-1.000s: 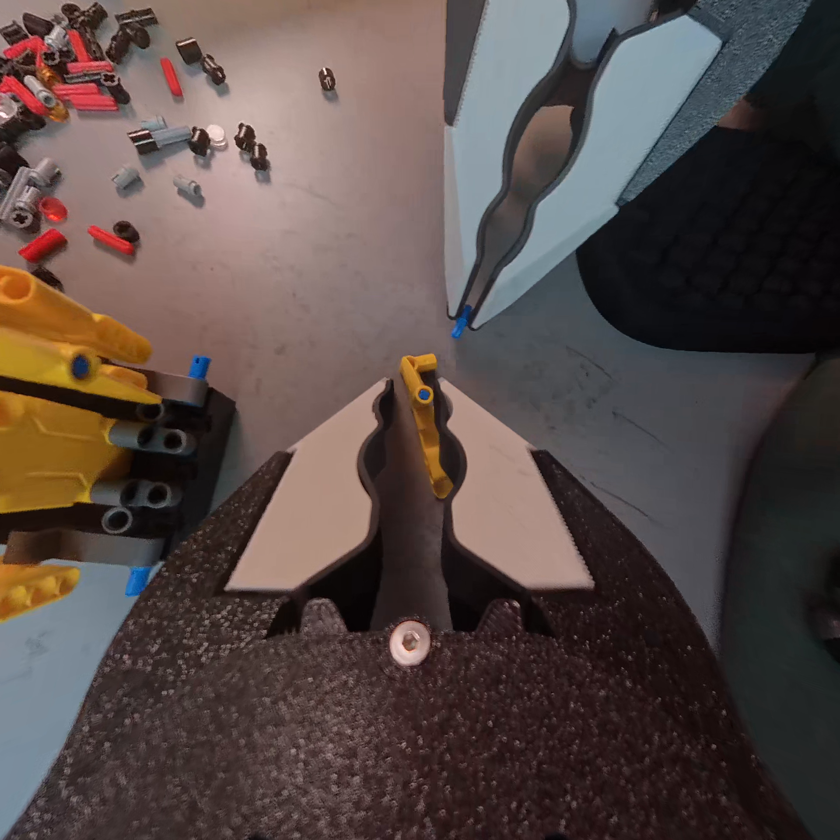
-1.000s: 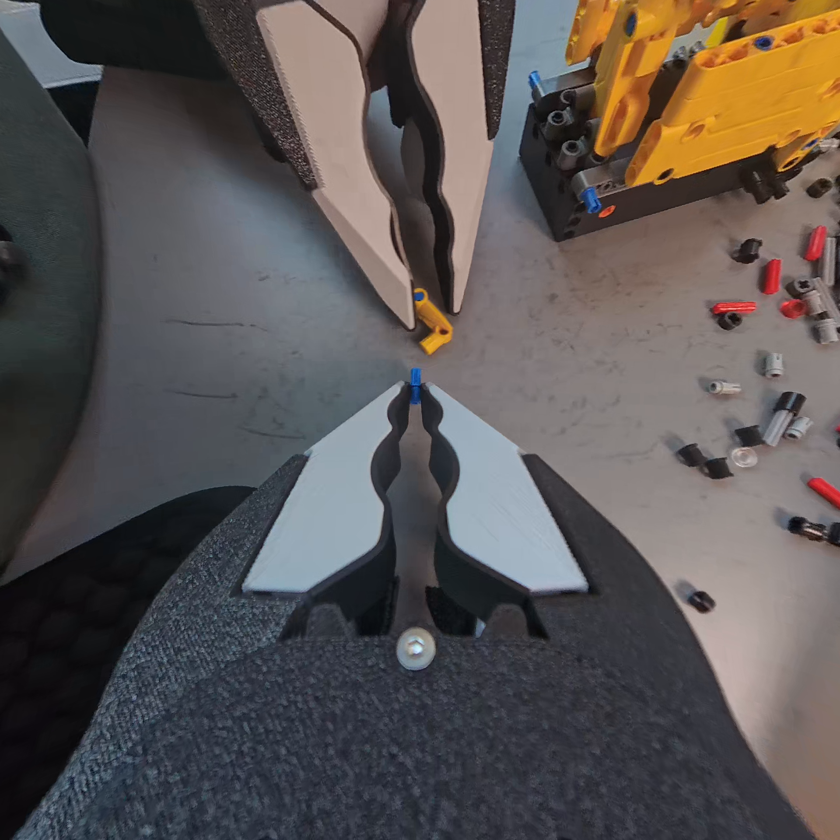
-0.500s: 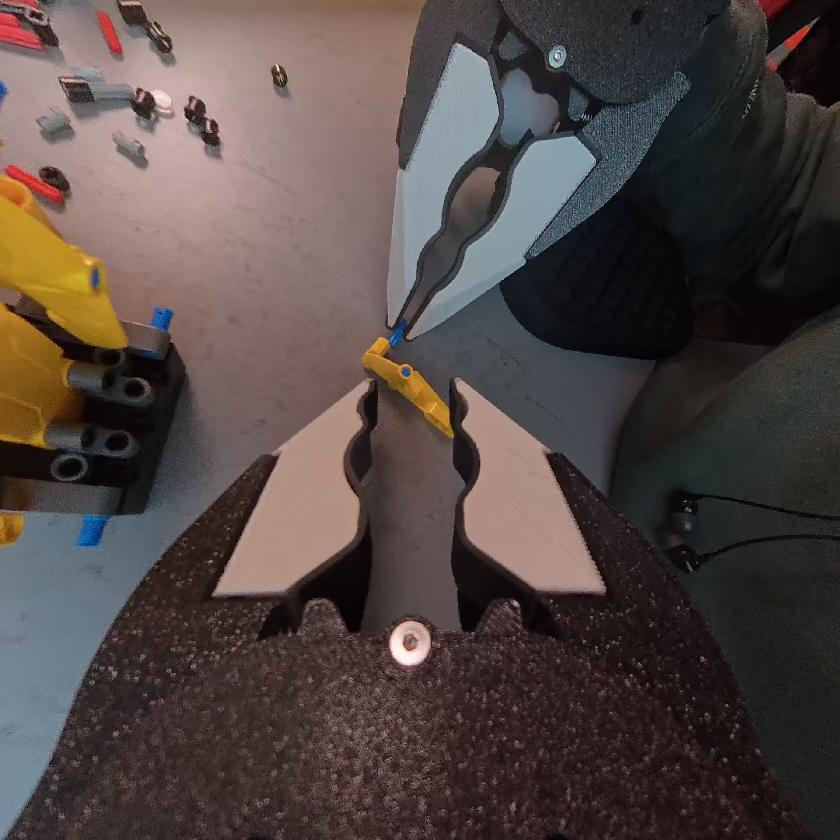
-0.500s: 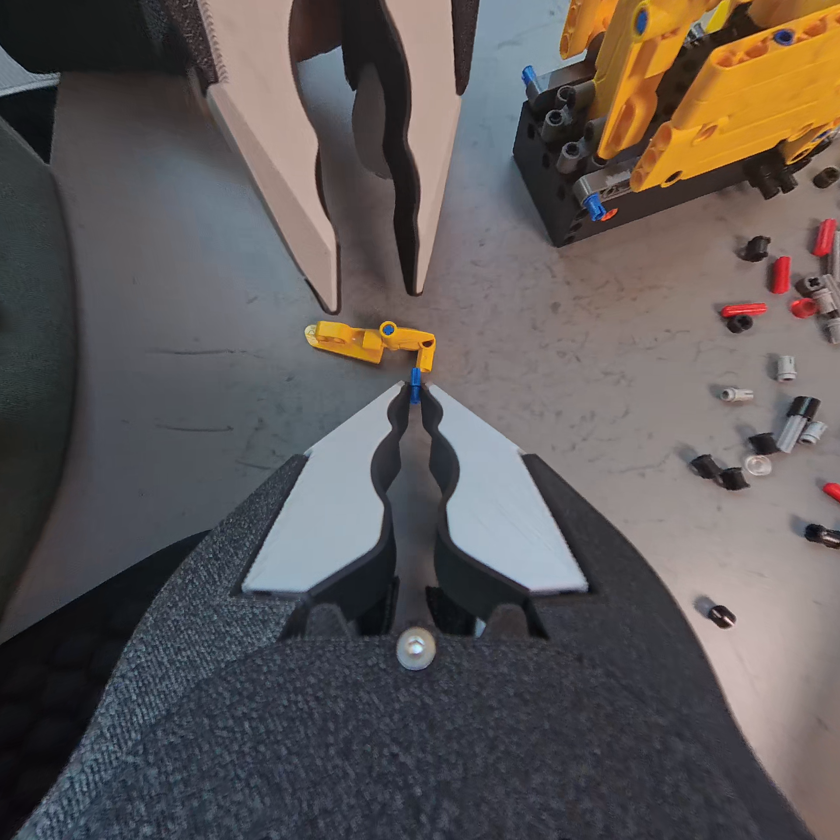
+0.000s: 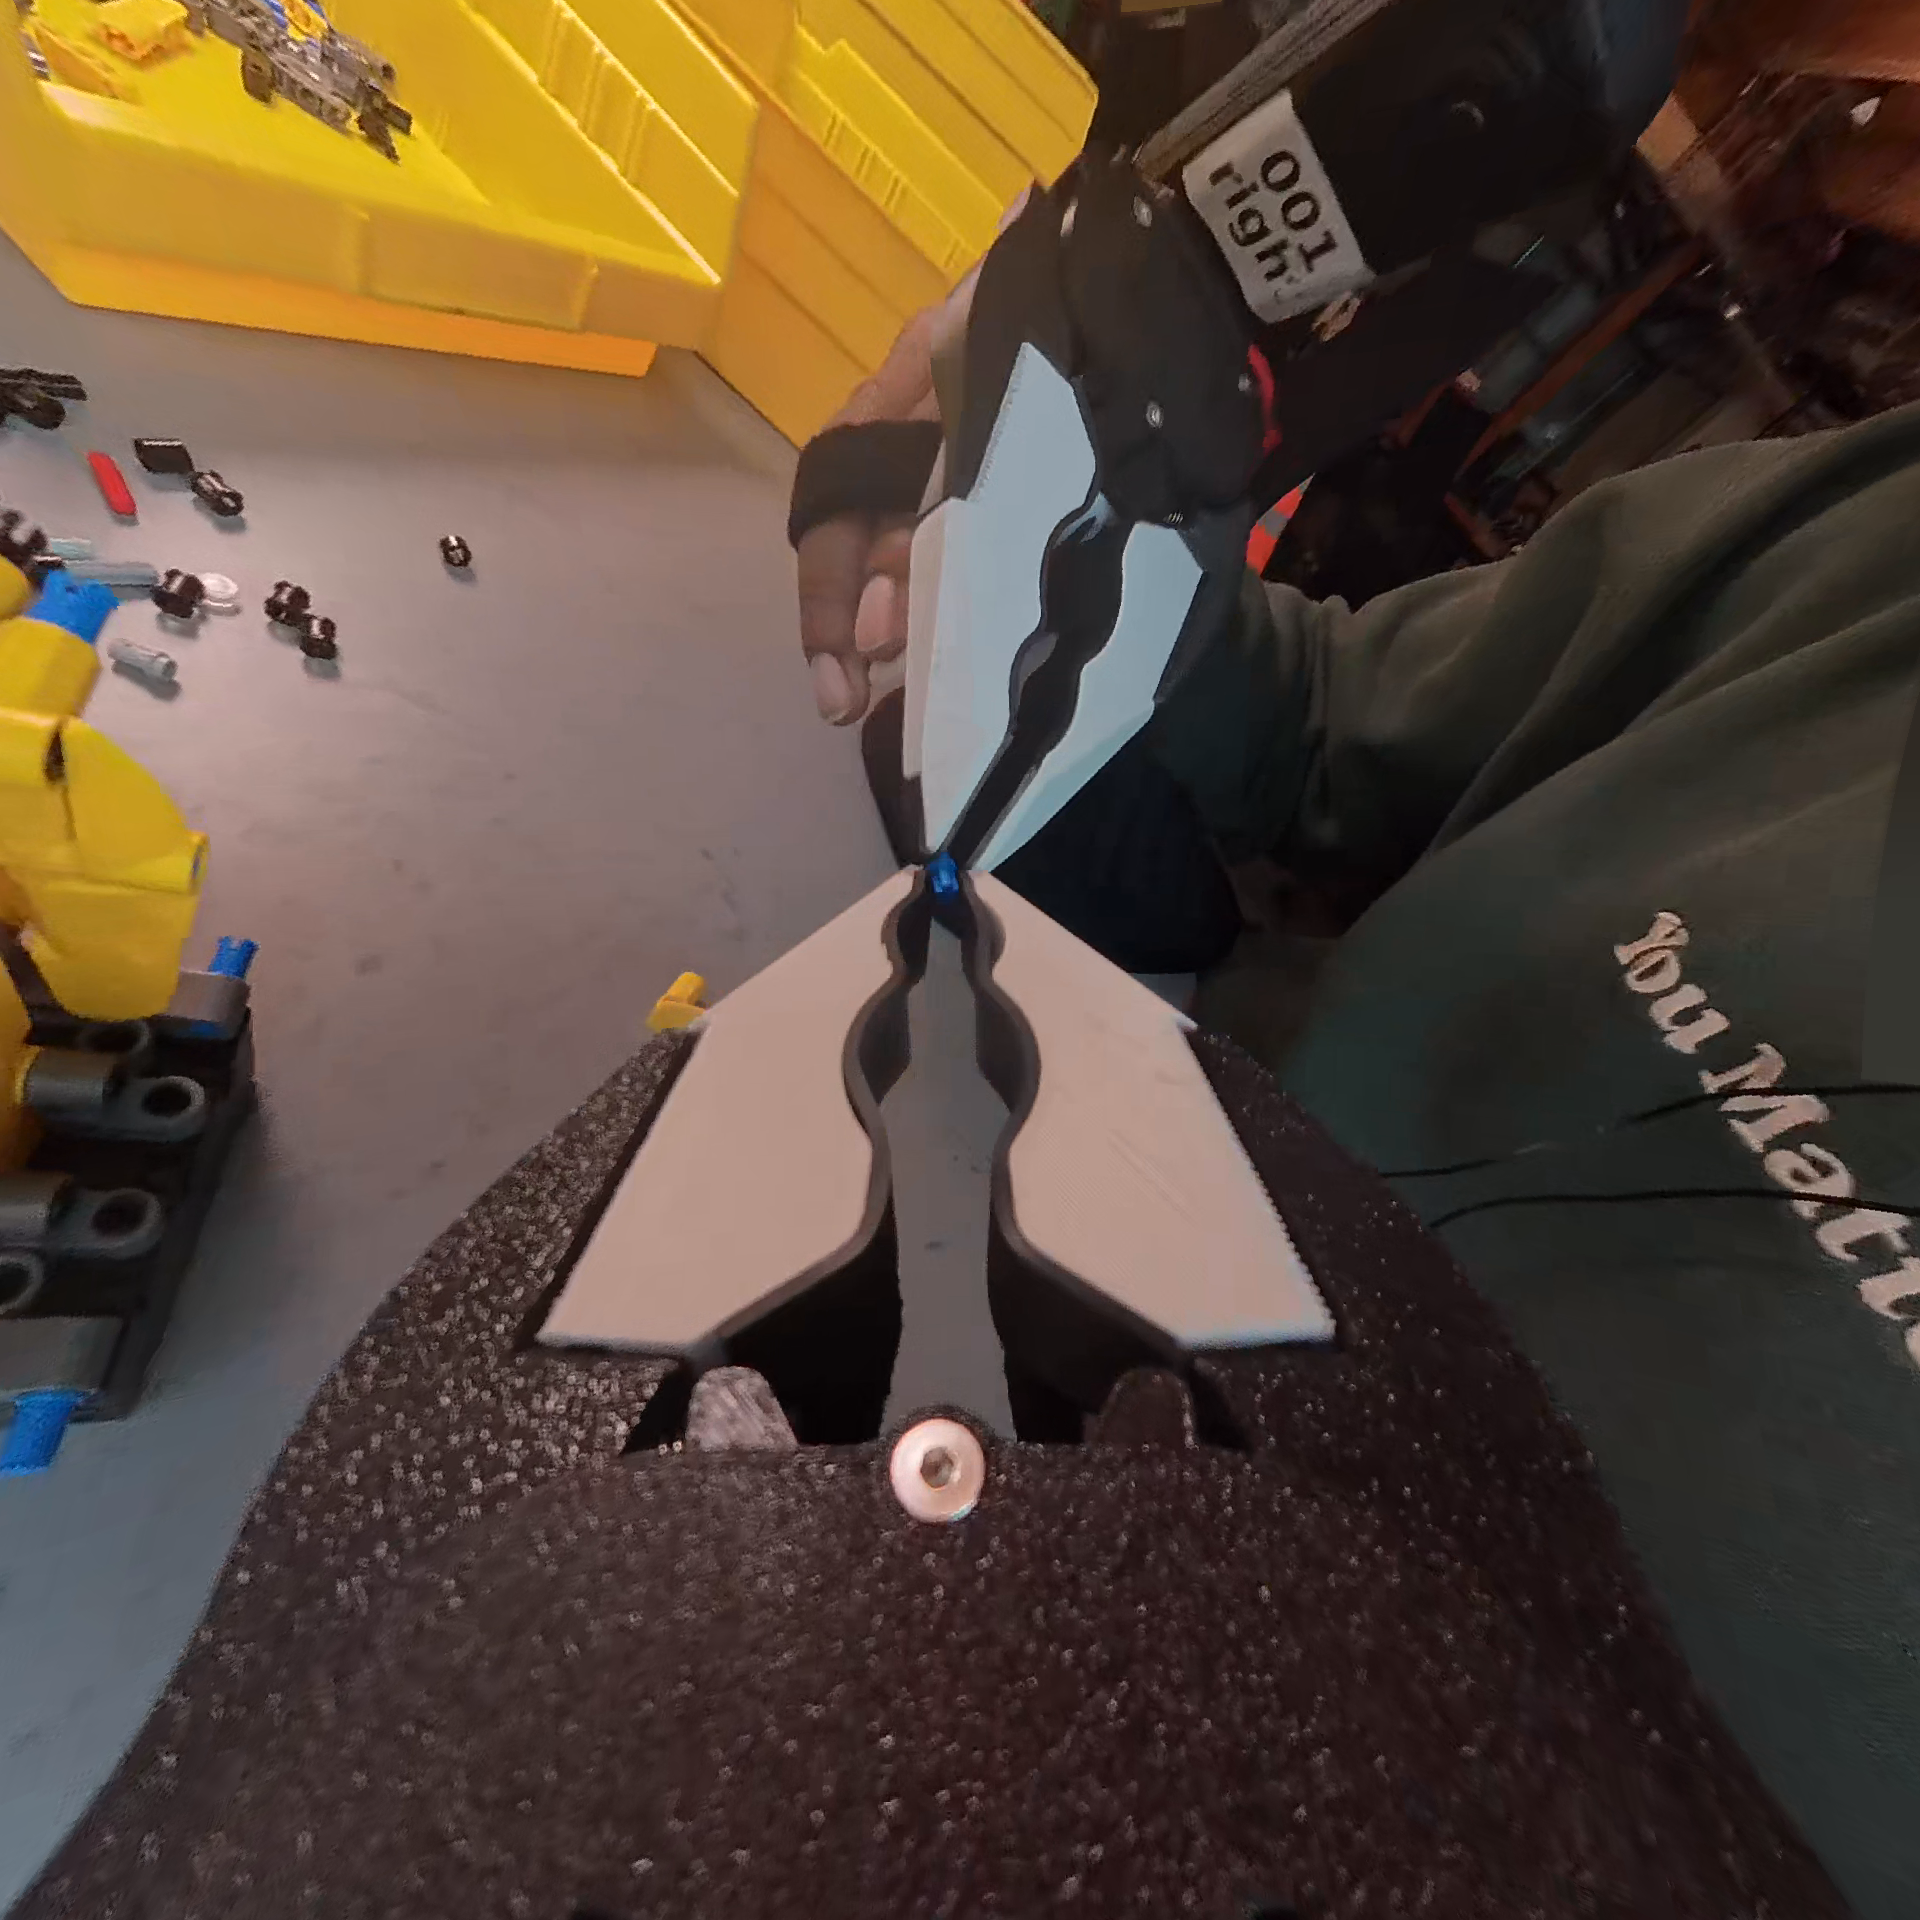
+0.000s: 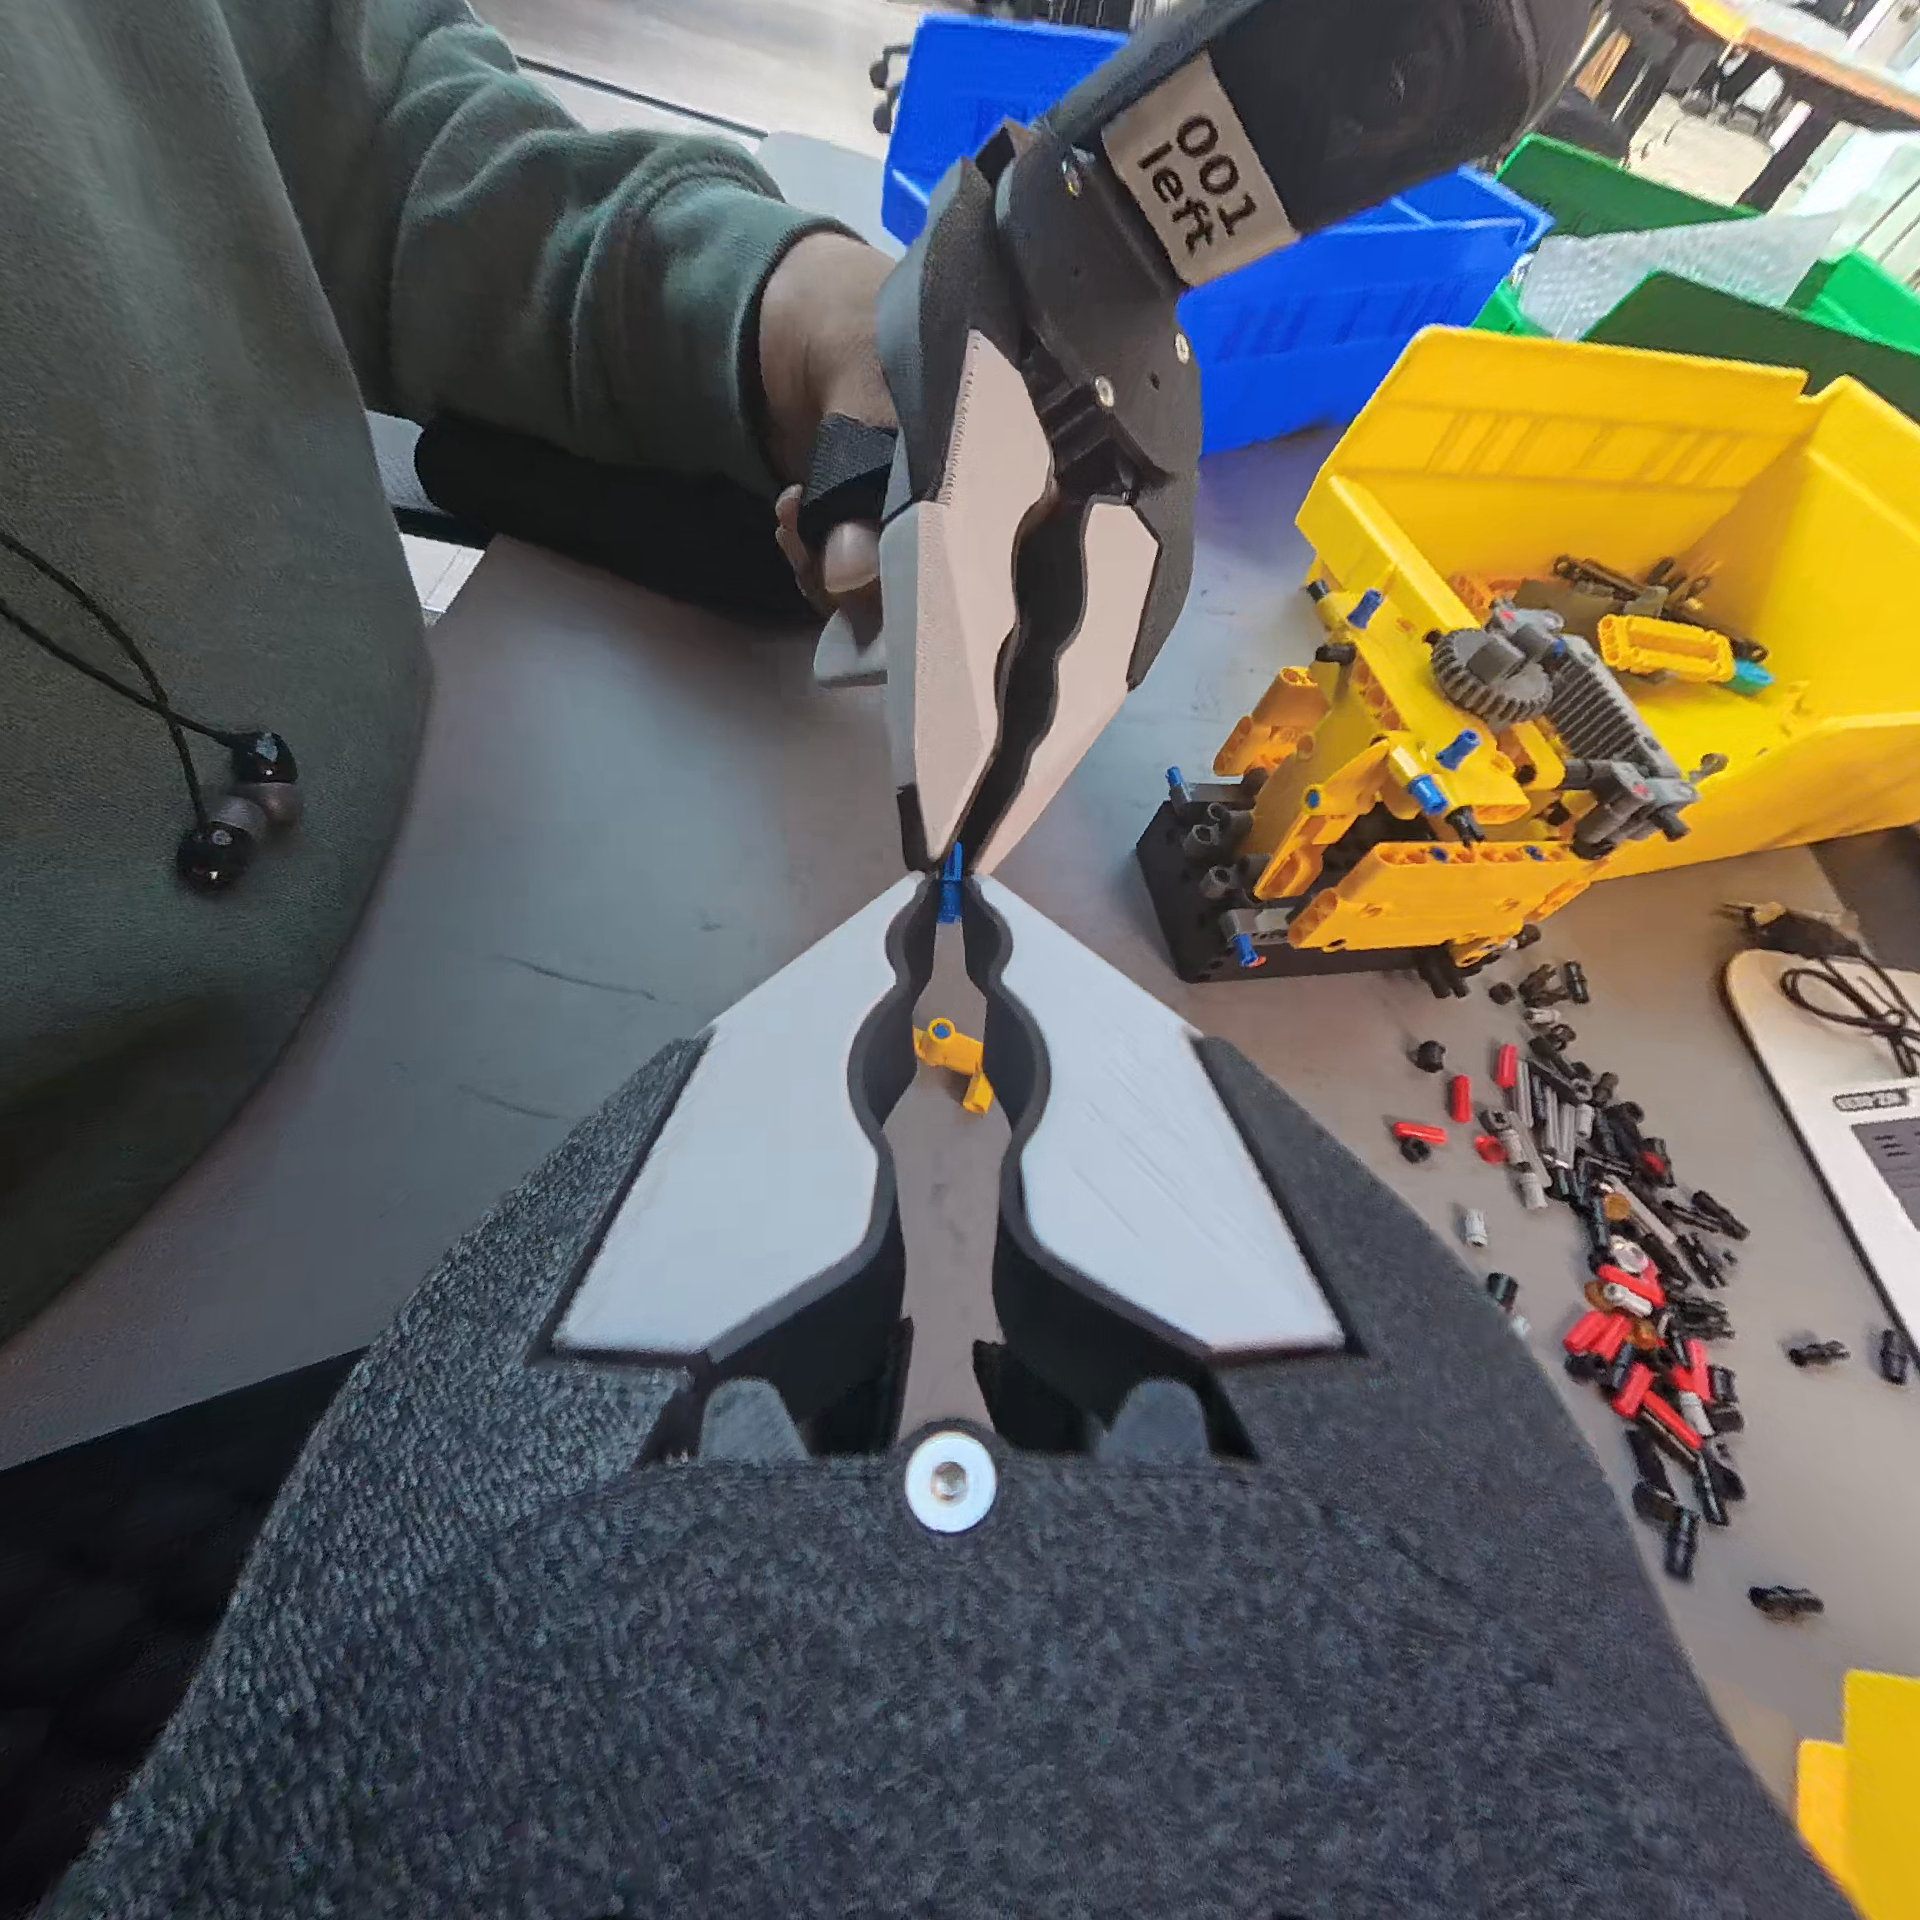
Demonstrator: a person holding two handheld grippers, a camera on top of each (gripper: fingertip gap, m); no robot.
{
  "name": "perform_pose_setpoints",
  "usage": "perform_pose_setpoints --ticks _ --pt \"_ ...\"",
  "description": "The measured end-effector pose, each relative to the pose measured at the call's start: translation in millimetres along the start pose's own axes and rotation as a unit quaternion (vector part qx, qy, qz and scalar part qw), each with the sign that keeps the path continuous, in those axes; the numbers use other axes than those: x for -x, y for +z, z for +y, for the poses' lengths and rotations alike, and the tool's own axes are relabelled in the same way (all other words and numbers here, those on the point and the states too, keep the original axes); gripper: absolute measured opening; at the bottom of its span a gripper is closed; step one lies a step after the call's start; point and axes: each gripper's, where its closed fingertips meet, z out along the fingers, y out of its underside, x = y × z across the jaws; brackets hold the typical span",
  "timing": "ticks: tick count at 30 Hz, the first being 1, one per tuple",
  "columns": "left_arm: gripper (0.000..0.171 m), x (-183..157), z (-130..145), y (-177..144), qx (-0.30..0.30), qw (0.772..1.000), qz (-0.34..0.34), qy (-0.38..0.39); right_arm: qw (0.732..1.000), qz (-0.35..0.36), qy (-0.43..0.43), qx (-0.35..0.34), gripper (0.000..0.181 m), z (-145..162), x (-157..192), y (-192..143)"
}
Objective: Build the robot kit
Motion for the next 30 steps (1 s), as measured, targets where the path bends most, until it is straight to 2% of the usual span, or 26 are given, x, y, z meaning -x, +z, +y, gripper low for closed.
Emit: perform_pose_setpoints --ticks 3,7,11,15,16,18,20,22,24,26,30 --pt "0.003 -12.2 -11.6 -6.1 -0.042 0.994 0.077 -0.066 0.999 0.009 -0.024 -0.047 0.004 -17.4 0.5 -6.6" --pt "0.004 -21.5 -20.1 -12.2 -0.079 0.971 0.165 -0.152 0.995 0.04 -0.072 -0.061 0.005 -28.1 1.1 -9.8" --pt "0.003 -20.1 -24.7 -13.6 -0.099 0.954 0.198 -0.203 0.99 0.075 -0.104 -0.053 0.004 -30.5 -3.4 -10.4" --pt "0.003 -14.8 -27.2 -14.3 -0.116 0.943 0.205 -0.236 0.989 0.094 -0.099 -0.055 0.003 -29.0 -9.5 -9.3" --pt "0.003 -11.6 -26.4 -13.6 -0.117 0.944 0.198 -0.238 0.991 0.091 -0.086 -0.052 0.003 -26.2 -11.0 -8.3" --pt "0.004 -3.5 -20.1 -10.4 -0.1 0.963 0.151 -0.197 0.996 0.072 -0.043 -0.042 0.003 -16.3 -12.3 -6.0" --pt "0.008 3.3 -9.4 -8.9 -0.056 0.989 0.084 -0.109 0.998 0.057 0.003 -0.032 0.003 -2.6 -18.2 -10.3" --pt "0.013 22.3 7.7 -7.6 0.008 1.0 -0.014 -0.02 0.998 0.057 0.035 -0.008 0.003 18.7 -27.3 -17.7" --pt "0.016 42.0 25.0 -6.7 0.071 0.991 -0.096 0.053 0.997 0.047 0.064 0.013 0.003 37.1 -29.1 -21.3" --pt "0.024 46.5 35.4 -0.1 0.104 0.984 -0.115 0.087 0.996 0.044 0.07 0.031 0.003 50.7 -27.7 -20.2" --pt "0.041 53.3 50.4 14.9 0.151 0.977 -0.12 0.092 0.995 0.025 0.077 0.053 0.003 66.3 -18.3 -14.7"
